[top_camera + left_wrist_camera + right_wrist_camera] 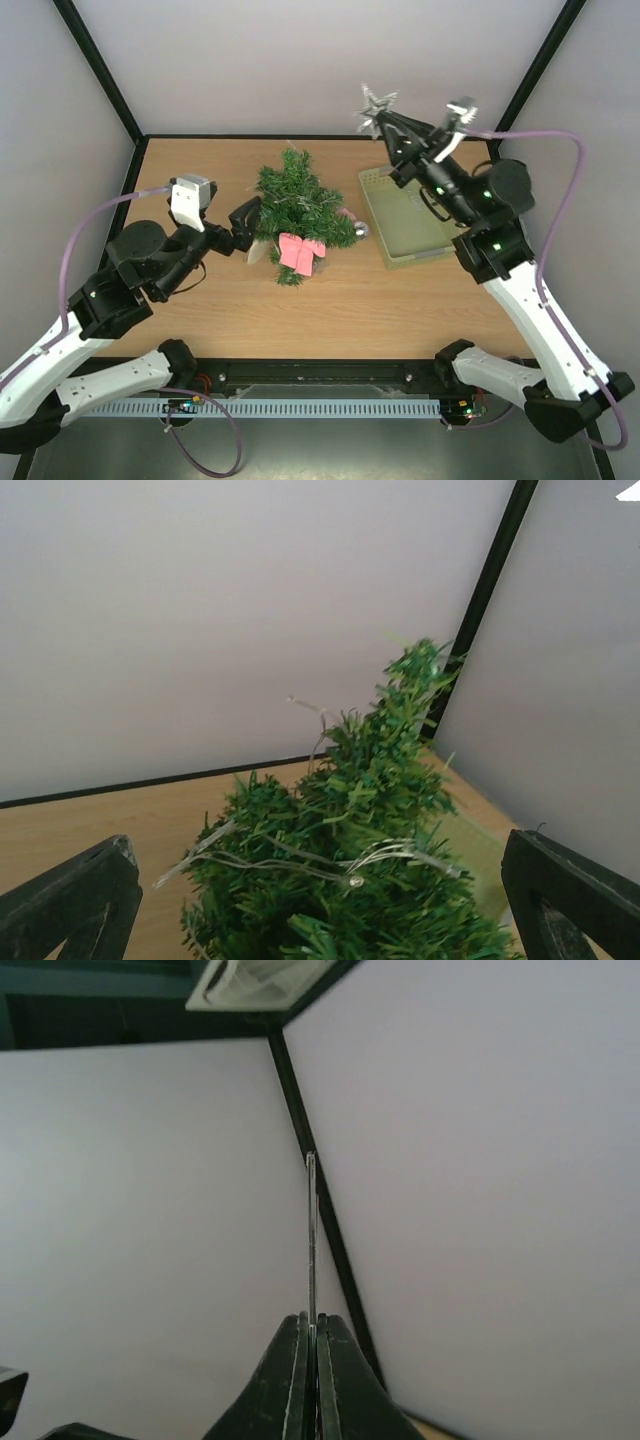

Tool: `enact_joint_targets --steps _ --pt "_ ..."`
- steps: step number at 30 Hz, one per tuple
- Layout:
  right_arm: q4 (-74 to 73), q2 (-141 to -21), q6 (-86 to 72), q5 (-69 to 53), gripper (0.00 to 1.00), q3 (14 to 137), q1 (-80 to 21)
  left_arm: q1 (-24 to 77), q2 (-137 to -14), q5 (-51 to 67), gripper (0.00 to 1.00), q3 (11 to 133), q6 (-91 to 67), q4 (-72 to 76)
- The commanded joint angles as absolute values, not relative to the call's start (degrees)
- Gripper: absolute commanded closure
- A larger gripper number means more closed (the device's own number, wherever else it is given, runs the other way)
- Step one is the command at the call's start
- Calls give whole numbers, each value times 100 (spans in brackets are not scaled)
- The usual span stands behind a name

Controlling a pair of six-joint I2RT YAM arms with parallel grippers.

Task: Decorate the small christmas tree
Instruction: Place the decoration item on the Christmas tree.

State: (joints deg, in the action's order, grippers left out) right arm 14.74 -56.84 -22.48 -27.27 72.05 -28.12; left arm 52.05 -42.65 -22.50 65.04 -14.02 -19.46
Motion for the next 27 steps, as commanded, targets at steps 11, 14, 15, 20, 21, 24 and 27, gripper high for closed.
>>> enact_joint_targets --steps 11,14,15,20,21,24,27 --pt "-301 -7136 -1377 -1326 98 8793 -4476 2959 -4603 335 13 6205 -1670 -2243" --pt "-418 -7265 -1100 -1271 98 8999 -4595 2452 -4713 1029 15 6180 -1786 -2250" --pt "-460 -7290 -1033 -1282 98 9038 -4609 2382 -4725 1166 14 6160 -1783 -2239" --pt "-693 -7576 -633 -1412 98 9502 -4791 2194 -4677 1358 10 6030 -1740 -2173" --pt "-760 -7637 -546 -1404 98 9584 -4831 2181 -4667 1382 10 6023 -1735 -2177" --pt "-922 -7801 -454 -1350 98 9795 -4881 2171 -4638 1414 9 5976 -1716 -2173" --pt "-961 -7874 -411 -1340 98 9900 -4888 2173 -4570 1409 8 5900 -1689 -2149"
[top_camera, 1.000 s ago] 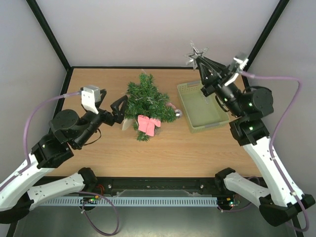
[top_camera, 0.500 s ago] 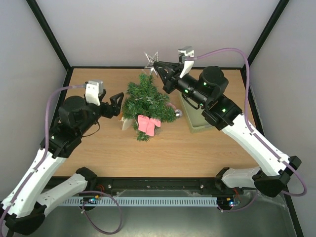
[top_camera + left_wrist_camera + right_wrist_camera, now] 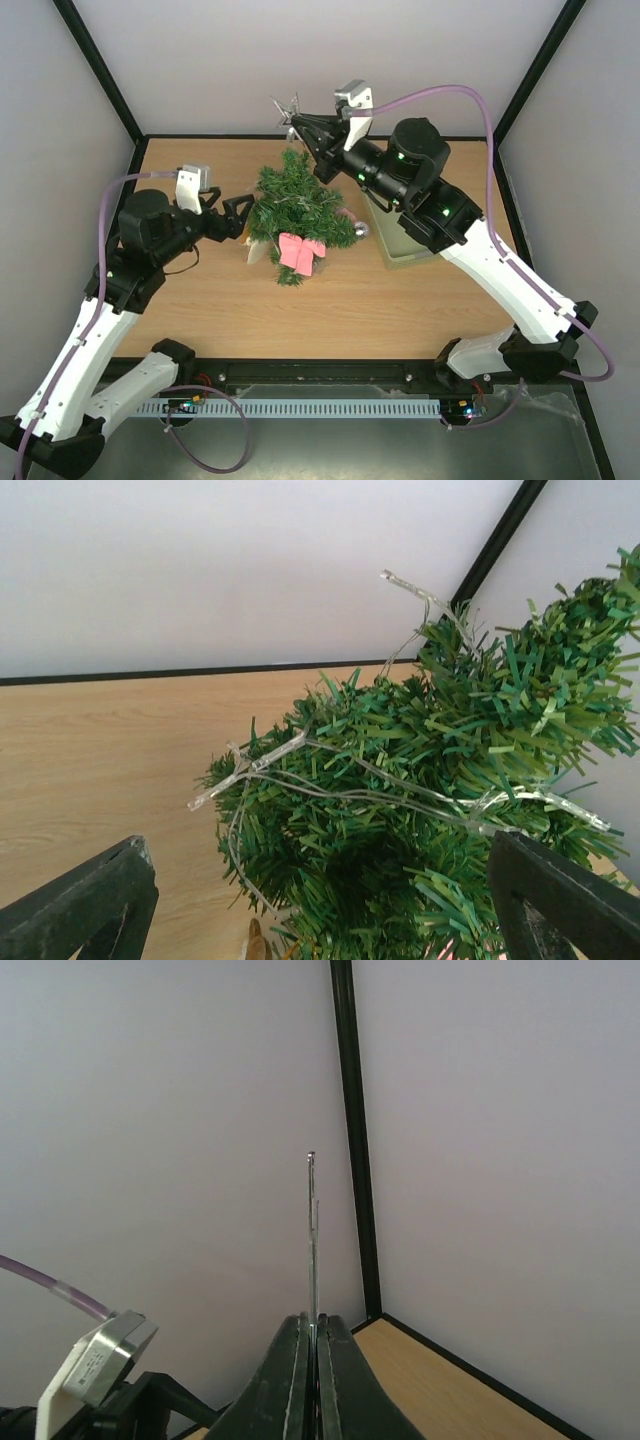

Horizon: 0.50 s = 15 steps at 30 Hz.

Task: Decorate the small christmas tree
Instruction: Place the decoration item on the Christmas tree.

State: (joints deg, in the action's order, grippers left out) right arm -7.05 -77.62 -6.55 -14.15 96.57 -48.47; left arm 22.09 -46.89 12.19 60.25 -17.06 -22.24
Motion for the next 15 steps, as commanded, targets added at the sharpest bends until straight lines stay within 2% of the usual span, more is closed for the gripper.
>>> enact_joint_targets --steps 1,15 --pt "-1003 -7909 -394 -1318 98 9947 -4901 2171 -4544 1400 8 5882 -1680 -2140" --pt "-1209 -8027 -346 -1363 98 10029 -4937 2167 -4447 1442 6 5756 -1670 -2117"
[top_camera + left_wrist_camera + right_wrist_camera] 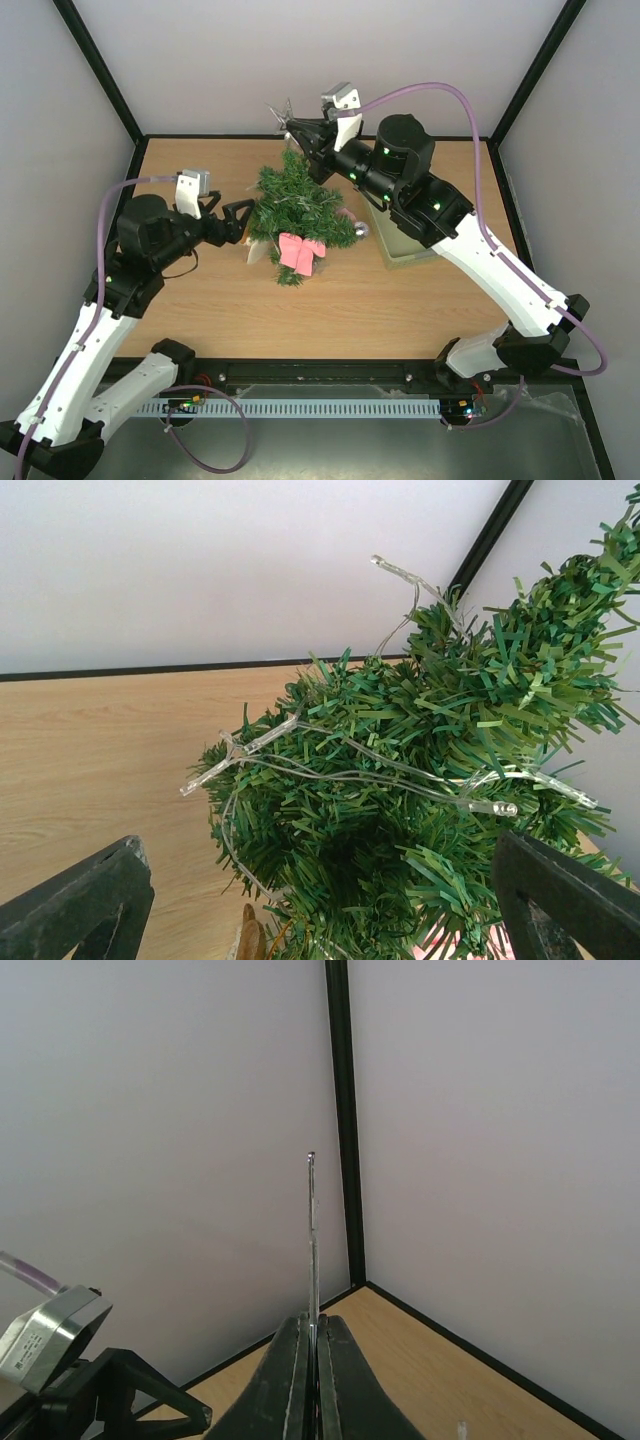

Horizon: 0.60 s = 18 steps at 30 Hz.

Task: Decorate the small christmas tree
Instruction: Place the decoration item on the Christmas tree.

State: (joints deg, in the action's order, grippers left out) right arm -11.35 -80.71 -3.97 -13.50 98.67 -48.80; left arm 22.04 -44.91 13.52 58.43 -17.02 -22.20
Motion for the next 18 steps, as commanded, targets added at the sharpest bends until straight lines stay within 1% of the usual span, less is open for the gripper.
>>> enact_joint_targets --steps 1,18 --pt "-1219 -8014 -345 -1351 98 10035 -4946 2165 -4452 1441 6 5741 -1674 -2118" --pt "-1586 -8034 -152 -1237 98 10132 -4954 2163 -4403 1529 6 5712 -1758 -2104"
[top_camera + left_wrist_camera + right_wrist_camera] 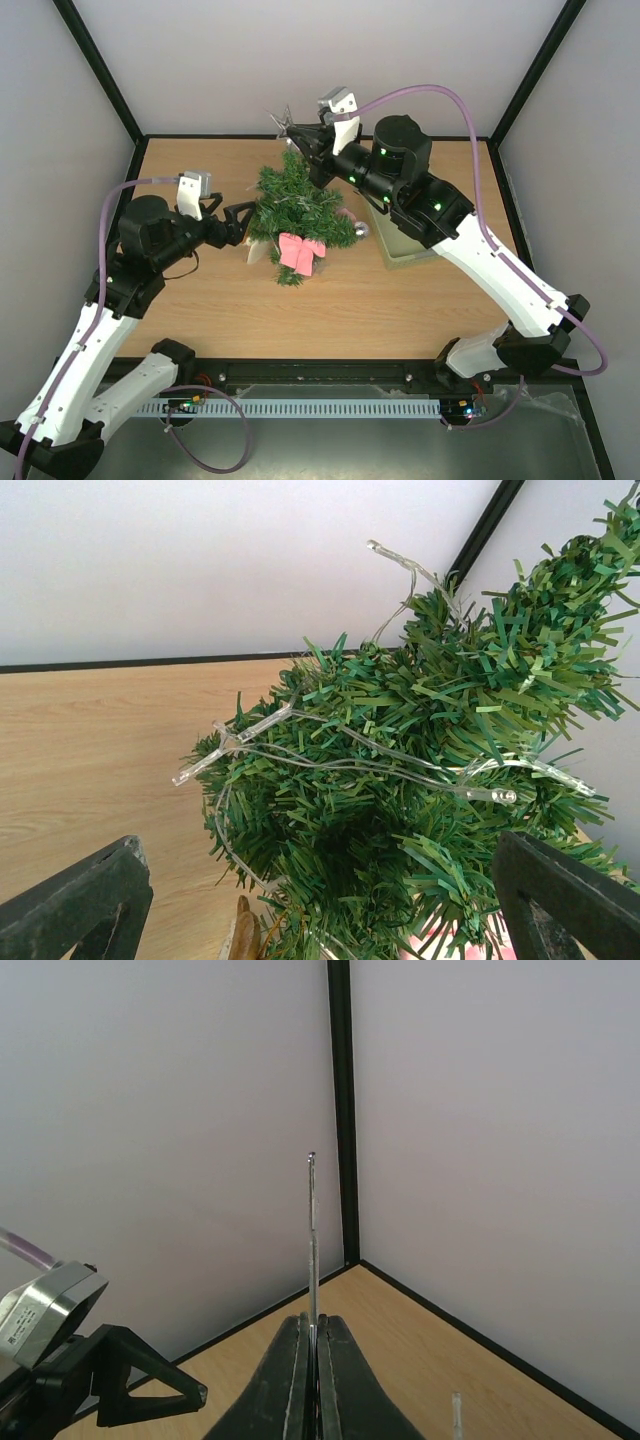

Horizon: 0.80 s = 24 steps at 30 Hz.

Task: Decorate the small christmas tree
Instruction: Place the decoration item on the Christmas tree.

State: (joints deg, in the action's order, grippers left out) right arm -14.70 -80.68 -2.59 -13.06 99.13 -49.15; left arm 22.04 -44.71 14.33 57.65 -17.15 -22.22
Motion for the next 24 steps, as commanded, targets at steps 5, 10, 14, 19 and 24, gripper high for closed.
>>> enact_joint_targets --steps 5,10,14,19,24 --pt "-1915 -8196 -51 -1130 98 10420 -4960 2165 -4387 1541 6 5717 -1757 -2099" --pt "-2141 -8287 0 -1104 98 10539 -4962 2163 -4353 1585 6 5678 -1757 -2092" --pt "-2240 -8349 -4 -1161 98 10601 -4966 2162 -4348 1608 7 5658 -1766 -2080" --pt "-2077 -8288 -41 -1153 98 10599 -4965 2167 -4342 1608 7 5660 -1766 -2078" --pt "-2038 -8272 -36 -1168 98 10724 -4966 2162 -4342 1617 7 5660 -1767 -2071"
